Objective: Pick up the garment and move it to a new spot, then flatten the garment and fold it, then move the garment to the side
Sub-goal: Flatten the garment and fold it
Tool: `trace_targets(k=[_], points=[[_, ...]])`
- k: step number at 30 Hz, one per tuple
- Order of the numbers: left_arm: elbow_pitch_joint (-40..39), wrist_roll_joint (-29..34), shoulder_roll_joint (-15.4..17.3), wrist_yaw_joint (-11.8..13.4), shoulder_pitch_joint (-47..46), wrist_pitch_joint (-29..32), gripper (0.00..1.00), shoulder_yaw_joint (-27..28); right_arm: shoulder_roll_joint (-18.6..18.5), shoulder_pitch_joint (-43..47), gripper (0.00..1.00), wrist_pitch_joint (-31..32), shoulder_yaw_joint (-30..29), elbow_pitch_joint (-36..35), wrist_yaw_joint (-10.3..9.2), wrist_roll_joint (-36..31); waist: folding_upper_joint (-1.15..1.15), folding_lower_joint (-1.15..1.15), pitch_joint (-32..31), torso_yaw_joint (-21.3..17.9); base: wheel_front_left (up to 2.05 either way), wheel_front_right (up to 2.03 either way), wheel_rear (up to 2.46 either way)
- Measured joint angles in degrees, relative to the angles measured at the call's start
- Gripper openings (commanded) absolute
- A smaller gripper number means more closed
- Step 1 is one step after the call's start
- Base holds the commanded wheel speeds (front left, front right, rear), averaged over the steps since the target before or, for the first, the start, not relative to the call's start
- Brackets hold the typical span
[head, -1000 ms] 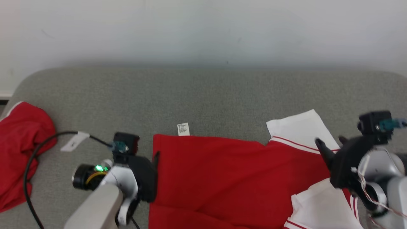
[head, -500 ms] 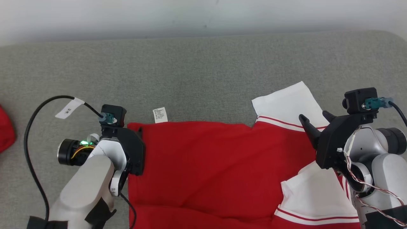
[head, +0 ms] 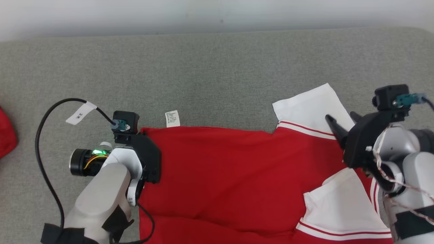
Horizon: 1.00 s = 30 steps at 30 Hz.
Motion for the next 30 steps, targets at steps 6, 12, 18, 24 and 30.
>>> trace_targets(k=[6, 12, 18, 24, 30], points=[[1.07, 0.0, -2.88, 0.63, -1.9, -1.98, 0.0, -0.75, -0.69, -6.36, 1.0, -0.36, -4.44, 5.94, 0.0, -0.64, 0.0, 0.0, 1.25, 1.57, 0.0, 0.0, 0.0], [1.12, 1.21, -6.42, 1.48, -4.54, -5.12, 0.0, -3.07, -3.12, -13.9, 1.0, -1.77, -8.6, 16.67, 0.0, -6.55, 0.0, 0.01, 3.65, 4.79, 0.0, 0.0, 0.0], [0.44, 0.52, -7.9, 1.62, -5.85, -6.81, 0.0, -4.65, -4.85, -17.98, 1.0, -3.42, -8.78, 22.57, 0.0, -11.71, 0.0, 0.0, 6.45, 8.01, 0.0, 0.0, 0.0], [-0.01, -0.57, -8.43, 1.59, -6.3, -7.77, 0.0, -5.87, -6.1, -20.81, 1.0, -2.32, -9.13, 26.31, 0.0, -13.44, 0.0, 0.0, 8.16, 9.72, 0.0, 0.0, 0.0], [-0.89, -2.59, -8.47, 1.63, -6.81, -8.55, 0.0, -7.15, -6.03, -23.43, 0.33, 0.04, -12.02, 29.21, 0.0, -15.73, -0.01, 0.0, 9.2, 10.82, 0.0, 0.0, 0.0]])
